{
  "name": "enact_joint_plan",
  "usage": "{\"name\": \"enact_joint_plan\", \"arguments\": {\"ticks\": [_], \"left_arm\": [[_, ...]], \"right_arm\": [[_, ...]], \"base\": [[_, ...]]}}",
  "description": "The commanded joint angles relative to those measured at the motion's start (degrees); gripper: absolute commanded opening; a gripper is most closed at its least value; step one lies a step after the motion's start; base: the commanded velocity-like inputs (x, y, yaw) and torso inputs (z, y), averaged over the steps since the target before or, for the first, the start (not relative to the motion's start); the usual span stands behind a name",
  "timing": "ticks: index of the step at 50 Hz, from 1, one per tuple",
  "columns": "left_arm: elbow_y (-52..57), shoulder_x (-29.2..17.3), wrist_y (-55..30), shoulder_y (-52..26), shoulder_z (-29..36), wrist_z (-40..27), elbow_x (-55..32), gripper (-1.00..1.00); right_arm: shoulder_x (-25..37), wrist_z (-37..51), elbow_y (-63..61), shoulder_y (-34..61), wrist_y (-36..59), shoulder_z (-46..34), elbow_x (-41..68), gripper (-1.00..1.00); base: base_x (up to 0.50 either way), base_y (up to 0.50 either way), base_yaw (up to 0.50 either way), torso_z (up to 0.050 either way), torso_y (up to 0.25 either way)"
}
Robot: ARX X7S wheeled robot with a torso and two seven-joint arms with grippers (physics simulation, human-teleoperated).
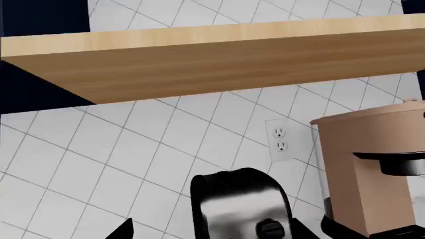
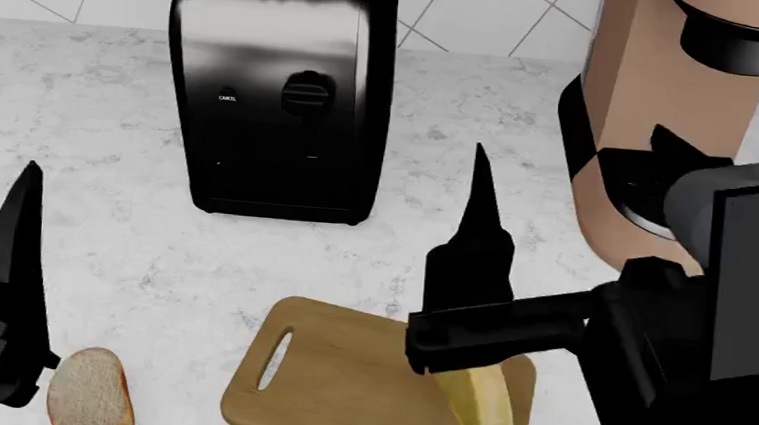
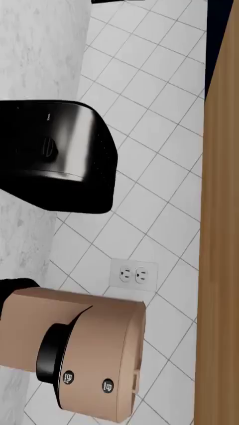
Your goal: Place the bread and cheese on the cutting board.
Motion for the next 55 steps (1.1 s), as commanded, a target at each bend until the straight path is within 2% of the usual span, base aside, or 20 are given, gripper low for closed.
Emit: {"name": "enact_joint_plan", "arguments": {"ticks": [1,7,10,12,14,19,24,28,35,55], "left_arm": [[3.5,1.18,-23.5,-6.87,-5.82,-2.65,-19.77,1.0],[2.95,0.96,-30.08,-9.86,-11.04,-12.54,-38.24,1.0],[1.33,1.26,-30.14,-8.14,-11.57,-14.21,-41.27,1.0],[1.74,1.52,-29.37,-5.45,-11.31,-13.79,-39.6,1.0],[1.74,1.73,-28.89,-4.07,-10.79,-13.35,-38.98,1.0],[0.23,2.36,-26.75,-0.99,-8.23,-10.84,-33.33,1.0],[-0.66,2.76,-23.86,2.39,-5.42,-8.51,-28.1,1.0],[-1.26,2.74,-22.51,4.05,-5.91,-8.21,-27.45,1.0],[-6.2,2.34,-15.75,10.02,-2.59,-3.67,-18.34,1.0],[-15.68,3.39,-8.53,11.36,1.51,-0.53,-10.2,1.0]], "right_arm": [[0.06,-2.51,-10.23,-14.9,-9.35,8.62,-13.52,1.0],[-2.12,-5.38,-14.6,-24.5,-14.08,10.24,-22.91,1.0],[5.93,-0.38,-14.72,-26.94,-24.95,1.79,-26.88,1.0],[8.35,0.64,-14.68,-28.42,-29.84,-1.4,-29.01,1.0],[9.07,0.94,-14.41,-28.36,-30.85,-2.44,-29.34,1.0],[9.99,1.52,-14.37,-28.72,-32.11,-3.26,-29.93,1.0],[12.78,2.25,-14.56,-31.47,-37.51,-3.16,-30.25,1.0],[12.46,1.3,-13.9,-30.7,-38.29,-4.61,-30.38,1.0],[12.83,1.65,-13.77,-30.21,-38.15,-5.57,-30.66,1.0],[13.24,2.02,-13.1,-29.35,-38.75,-7.32,-30.87,1.0]], "base": [[0.0,0.0,0.0,0.0,0.0],[0.0,0.0,0.0,0.0,0.0],[0.0,0.0,0.0,0.0,0.0],[0.0,0.0,0.0,0.0,0.0],[0.0,0.0,0.0,0.0,0.0],[0.0,0.0,0.0,0.0,0.0],[0.0,0.0,0.0,0.0,0.0],[0.0,0.0,0.0,0.0,0.0],[0.0,0.0,0.0,0.0,0.0],[0.0,0.0,0.0,0.0,0.0]]}}
